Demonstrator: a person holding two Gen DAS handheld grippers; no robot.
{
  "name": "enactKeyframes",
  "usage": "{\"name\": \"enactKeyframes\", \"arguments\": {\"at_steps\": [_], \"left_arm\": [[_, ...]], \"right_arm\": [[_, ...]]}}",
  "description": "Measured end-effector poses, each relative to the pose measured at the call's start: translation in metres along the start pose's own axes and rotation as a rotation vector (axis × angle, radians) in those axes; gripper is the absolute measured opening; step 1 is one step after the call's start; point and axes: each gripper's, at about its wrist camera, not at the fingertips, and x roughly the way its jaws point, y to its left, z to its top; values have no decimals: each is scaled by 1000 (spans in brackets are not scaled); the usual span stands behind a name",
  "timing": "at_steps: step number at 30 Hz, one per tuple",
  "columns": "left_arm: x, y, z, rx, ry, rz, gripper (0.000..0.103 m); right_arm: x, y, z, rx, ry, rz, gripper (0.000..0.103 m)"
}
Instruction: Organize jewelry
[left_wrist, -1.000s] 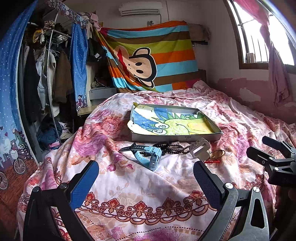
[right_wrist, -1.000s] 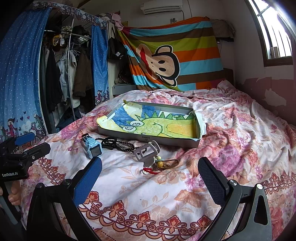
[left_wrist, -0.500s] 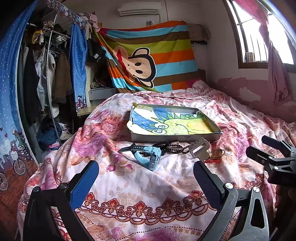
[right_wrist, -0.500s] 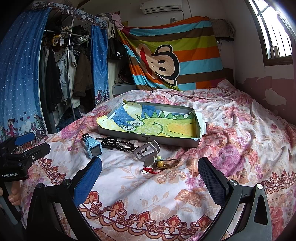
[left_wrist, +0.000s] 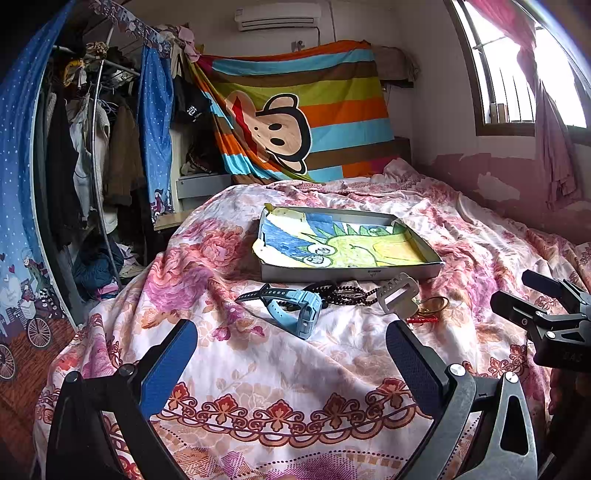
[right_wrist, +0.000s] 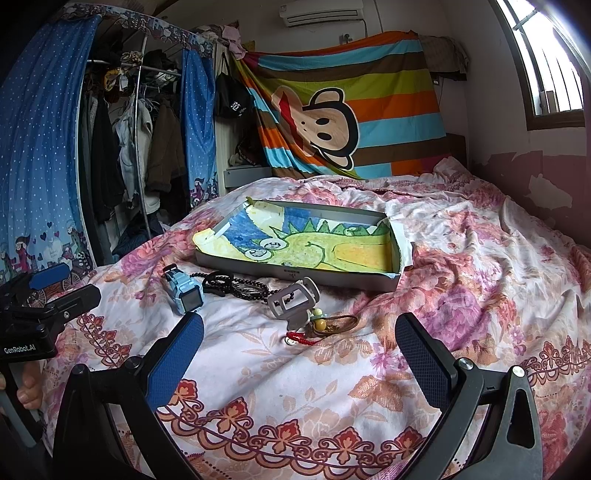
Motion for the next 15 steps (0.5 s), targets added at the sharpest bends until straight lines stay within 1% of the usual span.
{"name": "enactKeyframes", "arguments": {"at_steps": [15], "left_arm": [[0, 0, 0, 0, 0, 0, 103]], "right_arm": [[2, 0, 0, 2, 1, 1, 102]]}}
